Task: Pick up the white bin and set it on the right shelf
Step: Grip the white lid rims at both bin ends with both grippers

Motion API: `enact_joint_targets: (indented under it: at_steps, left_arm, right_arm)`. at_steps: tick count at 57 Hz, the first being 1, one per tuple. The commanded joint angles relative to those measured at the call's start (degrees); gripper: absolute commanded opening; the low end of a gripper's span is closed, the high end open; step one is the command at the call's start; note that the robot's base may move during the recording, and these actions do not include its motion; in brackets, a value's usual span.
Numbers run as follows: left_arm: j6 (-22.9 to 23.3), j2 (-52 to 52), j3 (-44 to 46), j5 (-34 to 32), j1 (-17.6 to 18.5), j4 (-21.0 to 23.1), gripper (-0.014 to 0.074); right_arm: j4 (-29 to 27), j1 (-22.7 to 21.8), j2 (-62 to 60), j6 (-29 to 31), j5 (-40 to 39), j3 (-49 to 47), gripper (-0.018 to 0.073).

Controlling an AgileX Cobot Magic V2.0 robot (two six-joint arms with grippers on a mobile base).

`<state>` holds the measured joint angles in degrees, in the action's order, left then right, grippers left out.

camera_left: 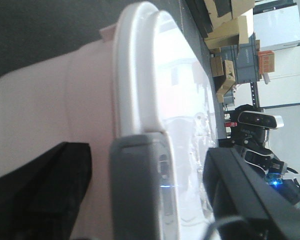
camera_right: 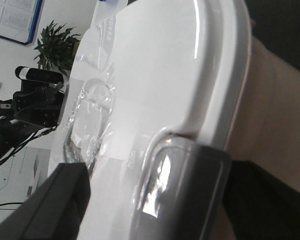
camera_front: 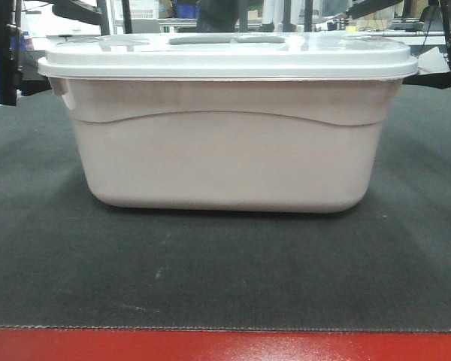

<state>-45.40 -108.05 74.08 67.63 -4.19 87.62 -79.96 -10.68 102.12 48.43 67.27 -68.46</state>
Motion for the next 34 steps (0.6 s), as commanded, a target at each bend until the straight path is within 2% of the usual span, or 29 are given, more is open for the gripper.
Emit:
enact_joint_targets:
  at_steps: [1,9,17,23,34]
  left_arm:
    - [0.3,2.8,1.7,9.2,1.0,5.0,0.0379]
    - [0.3,2.8,1.7,9.2,1.4,5.0,0.0365]
    - [0.6,2.8,1.7,9.2,1.4,5.0,0.0292]
    - [0.9,2.8,1.7,9.2,1.4,5.2,0.0174]
    - [2.8,2.8,1.7,9.2,1.4,7.5,-0.0042]
  right_arm:
    - [-4.7,0.5,-2.6,1.0,8.9,-1.6,0.0625]
    - [-4.7,0.6,-2.6,1.0,8.9,-1.6,0.0601]
    - [-4.7,0.6,-2.6,1.0,8.9,-1.6,0.0454]
    - [-4.8,0.6,-2.9,1.0,8.9,-1.6,0.0284]
    - [-5.7,0.6,-3.0,1.0,8.9,-1.6,0.0104]
